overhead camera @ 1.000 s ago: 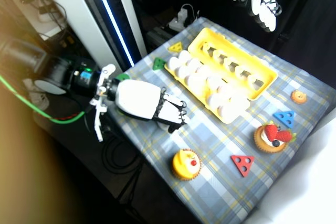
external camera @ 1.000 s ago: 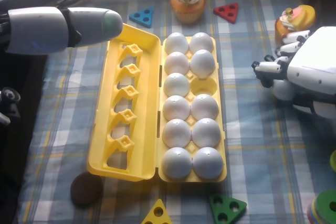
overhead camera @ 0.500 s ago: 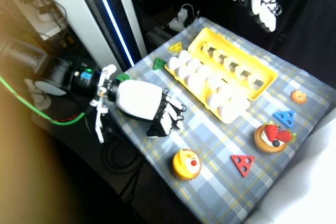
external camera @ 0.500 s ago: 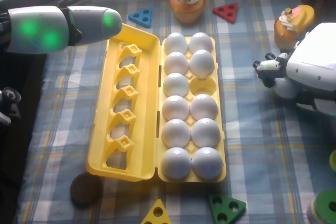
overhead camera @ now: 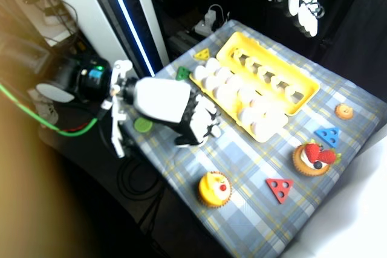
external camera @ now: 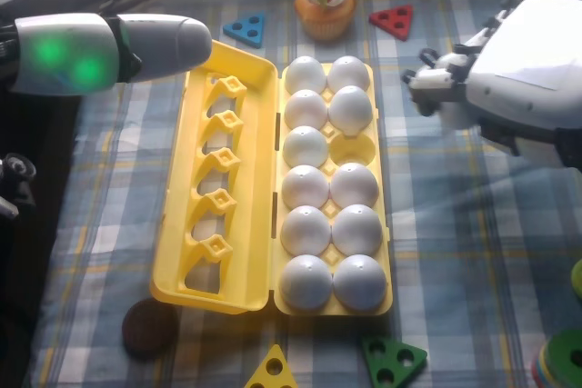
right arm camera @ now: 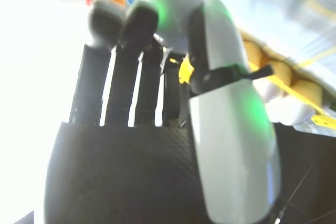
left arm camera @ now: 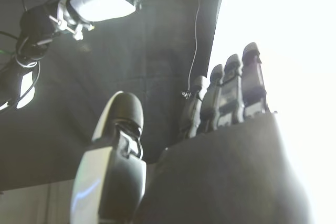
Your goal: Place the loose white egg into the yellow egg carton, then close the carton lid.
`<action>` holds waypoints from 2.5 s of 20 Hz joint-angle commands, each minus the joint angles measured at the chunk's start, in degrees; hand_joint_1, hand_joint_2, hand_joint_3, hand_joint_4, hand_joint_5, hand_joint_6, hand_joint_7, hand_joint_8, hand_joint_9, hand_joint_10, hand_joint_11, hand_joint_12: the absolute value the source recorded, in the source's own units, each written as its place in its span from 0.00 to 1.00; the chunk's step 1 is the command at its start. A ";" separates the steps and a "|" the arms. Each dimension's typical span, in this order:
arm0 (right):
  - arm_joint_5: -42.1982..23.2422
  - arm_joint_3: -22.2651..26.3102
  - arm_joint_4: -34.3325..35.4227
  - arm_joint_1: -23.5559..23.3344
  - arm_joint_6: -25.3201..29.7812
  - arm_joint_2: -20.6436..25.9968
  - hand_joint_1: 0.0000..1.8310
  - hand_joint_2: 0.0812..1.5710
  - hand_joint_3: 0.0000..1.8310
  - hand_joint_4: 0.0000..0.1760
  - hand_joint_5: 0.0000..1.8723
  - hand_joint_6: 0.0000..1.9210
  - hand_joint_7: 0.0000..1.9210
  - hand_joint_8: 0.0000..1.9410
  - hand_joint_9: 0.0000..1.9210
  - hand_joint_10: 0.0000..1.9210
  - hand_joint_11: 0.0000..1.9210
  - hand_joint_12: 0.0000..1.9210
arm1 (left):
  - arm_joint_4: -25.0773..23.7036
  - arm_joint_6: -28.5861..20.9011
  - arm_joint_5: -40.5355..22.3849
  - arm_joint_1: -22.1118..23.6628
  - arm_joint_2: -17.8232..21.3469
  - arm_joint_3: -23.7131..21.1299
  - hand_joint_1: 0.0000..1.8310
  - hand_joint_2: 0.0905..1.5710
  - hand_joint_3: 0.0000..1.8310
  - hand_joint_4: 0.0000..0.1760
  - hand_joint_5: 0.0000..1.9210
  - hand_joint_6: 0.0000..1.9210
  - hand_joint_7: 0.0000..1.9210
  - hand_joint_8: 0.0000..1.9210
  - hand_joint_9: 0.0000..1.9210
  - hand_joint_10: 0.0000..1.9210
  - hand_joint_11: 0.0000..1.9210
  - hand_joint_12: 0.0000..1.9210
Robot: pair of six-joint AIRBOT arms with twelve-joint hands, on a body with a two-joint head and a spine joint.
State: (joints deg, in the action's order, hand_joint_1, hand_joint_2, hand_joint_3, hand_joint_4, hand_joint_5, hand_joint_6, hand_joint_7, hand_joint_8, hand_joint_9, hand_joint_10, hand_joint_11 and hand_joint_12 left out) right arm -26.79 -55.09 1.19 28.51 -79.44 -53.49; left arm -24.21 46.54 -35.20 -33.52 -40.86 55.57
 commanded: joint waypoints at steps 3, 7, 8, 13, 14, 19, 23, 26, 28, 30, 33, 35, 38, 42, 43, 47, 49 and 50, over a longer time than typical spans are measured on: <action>-6.47 -0.19 -2.57 -3.18 -0.25 -0.73 0.63 0.81 0.05 0.00 0.28 0.78 0.37 0.87 0.43 0.92 0.45 0.99 | 2.54 -0.36 -6.02 0.11 -0.19 0.02 0.18 0.84 0.00 0.21 0.06 0.00 0.00 0.00 0.00 0.00 0.00 0.05; -5.55 -0.63 -5.63 -5.32 -0.26 -3.79 0.62 0.83 0.00 0.00 0.31 0.77 0.36 0.84 0.34 0.90 0.32 1.00 | 2.57 -0.36 -5.70 0.03 -0.23 0.14 0.18 0.85 0.00 0.29 0.05 0.00 0.00 0.00 0.00 0.00 0.00 0.01; -5.48 -0.83 -6.30 -5.90 -0.26 -4.67 0.64 0.81 0.00 0.00 0.33 0.72 0.40 0.81 0.39 0.87 0.36 1.00 | 2.58 -0.36 -5.65 0.05 -0.30 0.18 0.18 0.84 0.00 0.21 0.05 0.01 0.00 0.00 0.00 0.00 0.00 0.00; -4.29 -2.51 -7.13 -6.43 -0.26 -8.76 0.65 0.81 0.00 0.00 0.33 0.69 0.40 0.83 0.40 0.87 0.39 1.00 | 2.66 -0.36 -5.35 0.05 -0.85 0.60 0.18 0.85 0.00 0.17 0.05 0.00 0.00 0.00 0.00 0.00 0.01 0.01; -3.96 -2.81 -7.14 -6.45 -0.26 -9.42 0.63 0.82 0.00 0.00 0.30 0.76 0.40 0.77 0.37 0.75 0.34 0.93 | 2.66 -0.36 -5.35 0.05 -0.91 0.64 0.17 0.85 0.00 0.26 0.04 0.00 0.00 0.00 0.00 0.00 0.00 0.01; -3.21 -3.56 -7.09 -6.47 1.62 -10.25 0.29 0.81 0.00 0.17 0.01 0.11 0.09 0.10 0.10 0.34 0.02 0.85 | 2.90 -0.36 -5.38 0.02 -1.08 0.74 0.16 0.86 0.00 0.30 0.02 0.00 0.00 0.00 0.00 0.00 0.00 0.10; -4.61 -3.05 -7.06 -6.47 4.39 -9.13 0.25 0.85 0.00 0.05 0.00 0.00 0.00 0.00 0.00 0.00 0.00 0.06 | 3.15 -0.36 -5.46 -0.15 -1.07 0.74 0.20 0.86 0.00 0.17 0.04 0.01 0.00 0.00 0.00 0.00 0.00 0.11; -6.57 -1.64 -6.02 -6.47 5.05 -6.09 0.15 0.90 0.01 0.00 0.00 0.00 0.00 0.00 0.00 0.00 0.00 0.00 | 3.49 -0.37 -5.73 -0.29 -0.99 0.68 0.20 0.84 0.00 0.21 0.03 0.00 0.00 0.00 0.00 0.00 0.00 0.21; -8.21 -0.09 -5.56 -6.45 5.05 -2.95 0.07 0.88 0.00 0.21 0.00 0.00 0.00 0.00 0.00 0.00 0.00 0.00 | 4.15 -0.37 -6.41 -0.80 -0.57 0.43 0.19 0.84 0.00 0.27 0.02 0.00 0.00 0.00 0.00 0.00 0.00 0.09; -9.22 1.14 -5.56 -5.62 5.05 -0.54 0.03 0.82 0.00 0.30 0.00 0.00 0.00 0.00 0.00 0.00 0.00 0.00 | 5.15 -0.38 -7.48 -1.59 -0.02 0.14 0.19 0.84 0.00 0.19 0.02 0.00 0.00 0.00 0.00 0.00 0.00 0.10; -10.60 3.38 -5.41 -3.77 5.03 2.78 0.04 0.72 0.00 0.72 0.00 0.00 0.00 0.00 0.00 0.00 0.00 0.00 | 7.30 -1.22 -10.07 -3.40 0.93 -0.09 0.17 0.88 0.00 0.26 0.00 0.00 0.00 0.00 0.02 0.01 0.00 0.37; -12.79 4.94 -3.96 -0.92 4.43 5.19 0.01 0.77 0.01 0.22 0.00 0.00 0.00 0.00 0.00 0.00 0.00 0.00 | 9.60 -1.99 -11.74 -5.35 1.48 -0.15 0.18 0.89 0.00 0.16 0.00 0.00 0.00 0.00 0.03 0.01 0.00 0.35; -14.75 8.24 -2.15 1.76 -0.13 8.68 0.00 0.78 0.01 0.10 0.00 0.00 0.00 0.00 0.00 0.00 0.00 0.00 | 10.39 -5.61 -12.09 -7.48 1.65 0.69 0.23 0.87 0.00 0.00 0.00 0.00 0.00 0.00 0.03 0.01 0.00 0.51; -18.33 11.37 -1.50 5.48 -0.27 13.49 0.00 0.83 0.02 0.57 0.00 0.00 0.00 0.00 0.00 0.00 0.00 0.00 | 11.64 -13.79 -12.24 -12.30 -0.17 3.87 0.09 0.90 0.00 0.20 0.00 0.00 0.00 0.00 0.10 0.03 0.00 0.75; -19.13 12.04 -1.41 6.43 -0.27 14.48 0.00 0.83 0.02 0.57 0.00 0.00 0.00 0.00 0.00 0.00 0.00 0.00 | 12.17 -15.23 -12.33 -13.79 -0.82 4.54 0.09 0.90 0.00 0.20 0.00 0.00 0.00 0.00 0.10 0.03 0.00 0.75; -20.99 13.26 -1.04 7.94 -0.27 16.44 0.01 0.82 0.01 0.40 0.00 0.00 0.00 0.00 0.00 0.00 0.00 0.00 | 17.14 -18.18 -14.62 -21.80 -2.77 6.18 0.00 0.85 0.00 0.00 0.00 0.00 0.00 0.00 0.15 0.03 0.05 0.66; -21.22 13.41 -0.97 7.97 -0.27 16.66 0.01 0.84 0.01 0.42 0.00 0.00 0.00 0.00 0.00 0.00 0.00 0.00 | 19.10 -19.95 -15.95 -24.79 -4.05 7.00 0.00 0.83 0.00 0.00 0.00 0.00 0.00 0.00 0.14 0.02 0.01 0.64; -21.35 13.65 -0.97 8.10 -0.27 16.97 0.01 0.83 0.01 0.43 0.00 0.00 0.00 0.00 0.00 0.00 0.00 0.00 | 20.58 -20.06 -16.55 -26.92 -4.98 7.16 0.00 0.84 0.00 0.00 0.00 0.00 0.00 0.00 0.13 0.01 0.00 0.64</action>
State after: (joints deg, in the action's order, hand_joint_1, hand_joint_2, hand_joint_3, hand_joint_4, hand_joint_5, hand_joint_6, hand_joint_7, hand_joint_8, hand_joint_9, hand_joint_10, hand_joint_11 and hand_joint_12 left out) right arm -40.75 -41.50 0.30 36.95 -79.59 -36.99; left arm -4.75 27.05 -44.60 -61.23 -45.63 62.52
